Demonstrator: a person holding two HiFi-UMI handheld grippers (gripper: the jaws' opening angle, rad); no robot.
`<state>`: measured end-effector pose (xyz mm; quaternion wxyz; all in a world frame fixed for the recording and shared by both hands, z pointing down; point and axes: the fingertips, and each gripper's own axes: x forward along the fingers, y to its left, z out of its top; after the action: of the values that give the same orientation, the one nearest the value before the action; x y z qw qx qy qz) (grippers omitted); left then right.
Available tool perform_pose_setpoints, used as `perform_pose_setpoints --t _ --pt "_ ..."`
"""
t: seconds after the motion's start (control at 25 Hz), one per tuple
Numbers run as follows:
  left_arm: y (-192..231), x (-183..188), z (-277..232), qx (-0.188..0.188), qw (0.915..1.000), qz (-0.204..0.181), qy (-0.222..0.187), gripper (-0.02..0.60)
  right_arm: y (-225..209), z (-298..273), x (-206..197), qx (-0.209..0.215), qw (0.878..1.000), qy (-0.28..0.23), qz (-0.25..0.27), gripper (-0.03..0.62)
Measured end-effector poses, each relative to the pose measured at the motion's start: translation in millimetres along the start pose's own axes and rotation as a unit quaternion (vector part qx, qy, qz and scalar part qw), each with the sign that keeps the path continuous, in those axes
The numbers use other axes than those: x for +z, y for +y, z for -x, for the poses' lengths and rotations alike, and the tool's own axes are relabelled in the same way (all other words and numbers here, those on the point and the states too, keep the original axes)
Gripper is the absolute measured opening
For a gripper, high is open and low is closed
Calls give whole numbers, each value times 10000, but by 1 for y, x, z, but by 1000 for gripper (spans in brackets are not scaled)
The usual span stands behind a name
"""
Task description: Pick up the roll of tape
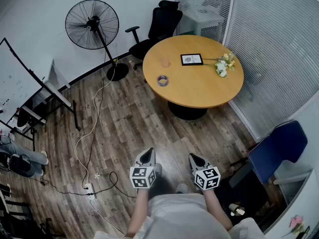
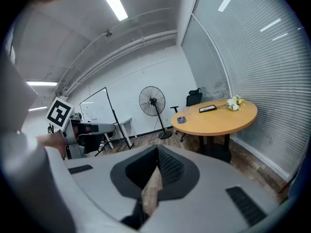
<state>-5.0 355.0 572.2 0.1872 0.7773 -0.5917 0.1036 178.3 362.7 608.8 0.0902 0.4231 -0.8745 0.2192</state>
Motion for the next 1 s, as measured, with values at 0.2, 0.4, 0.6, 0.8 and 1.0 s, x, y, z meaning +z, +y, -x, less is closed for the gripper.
perform_pose_setpoints --t 0.2,0.4,0.6,0.8,1.0 --pt "-2 -5 -3 -31 10000 1 13 9 -6 -1 -2 -65 10000 2 48 -3" --pt "-1 -9 -5 -49 9999 65 65 9 -7 1 -3 -121 9999 37 54 -3" --pt "0 -11 -11 -77 9999 54 125 9 -8 -5 -8 -132 9999 97 10 -3" --pt "9 0 -16 -129 9998 -38 123 9 -11 -18 4 -238 9995 -51 -185 -3" --pt "26 21 -24 -182 9997 -109 129 11 -5 -32 21 -245 9990 -276 -269 -2"
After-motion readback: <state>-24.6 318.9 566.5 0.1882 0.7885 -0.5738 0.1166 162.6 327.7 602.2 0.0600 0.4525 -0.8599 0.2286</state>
